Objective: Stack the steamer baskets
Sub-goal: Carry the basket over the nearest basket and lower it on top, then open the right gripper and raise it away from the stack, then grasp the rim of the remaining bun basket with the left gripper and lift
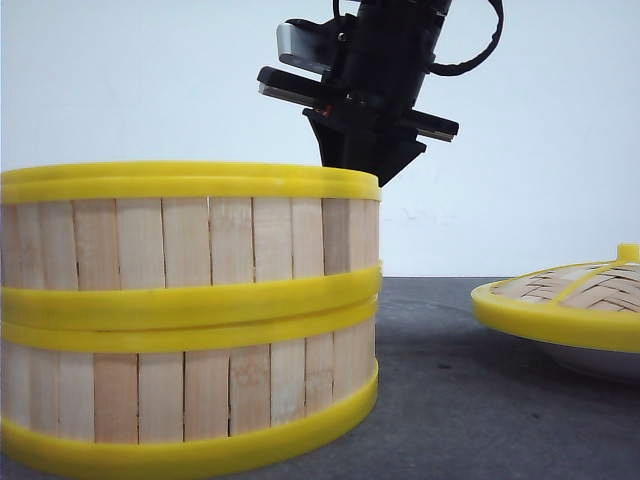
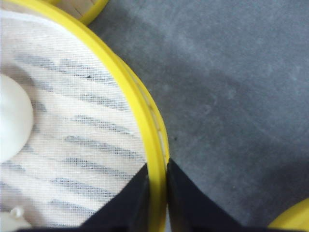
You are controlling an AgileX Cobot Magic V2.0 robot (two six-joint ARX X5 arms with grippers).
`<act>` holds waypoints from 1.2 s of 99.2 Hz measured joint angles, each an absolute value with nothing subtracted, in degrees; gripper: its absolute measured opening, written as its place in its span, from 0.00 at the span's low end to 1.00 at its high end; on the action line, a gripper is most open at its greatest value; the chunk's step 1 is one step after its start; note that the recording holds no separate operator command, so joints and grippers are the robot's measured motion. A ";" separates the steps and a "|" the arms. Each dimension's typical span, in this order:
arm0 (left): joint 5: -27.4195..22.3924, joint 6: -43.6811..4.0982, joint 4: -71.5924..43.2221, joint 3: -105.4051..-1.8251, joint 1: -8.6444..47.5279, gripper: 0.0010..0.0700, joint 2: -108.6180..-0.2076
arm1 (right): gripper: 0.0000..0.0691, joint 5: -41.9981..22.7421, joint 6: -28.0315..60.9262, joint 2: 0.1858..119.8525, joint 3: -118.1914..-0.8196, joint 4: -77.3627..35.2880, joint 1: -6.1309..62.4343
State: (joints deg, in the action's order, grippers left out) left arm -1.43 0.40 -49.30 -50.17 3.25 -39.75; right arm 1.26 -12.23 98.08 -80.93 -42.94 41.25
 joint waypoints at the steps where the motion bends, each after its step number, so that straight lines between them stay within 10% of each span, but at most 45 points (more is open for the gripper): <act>1: -1.43 0.40 -49.32 -50.17 3.25 0.61 -39.75 | 0.15 1.26 -12.25 98.08 -80.93 -42.89 41.25; 23: -1.45 -0.21 -49.28 -50.17 3.16 0.61 -41.45 | 0.59 1.26 -12.43 97.30 -80.93 -42.87 40.32; 95: -1.50 -2.52 -27.68 -52.36 -6.22 0.60 -79.31 | 0.61 -4.54 -7.92 60.42 -73.21 -61.36 20.23; 119: -1.50 -2.57 -21.82 -53.84 -6.22 0.29 -87.09 | 0.61 -4.56 -7.46 50.37 -66.89 -68.90 15.29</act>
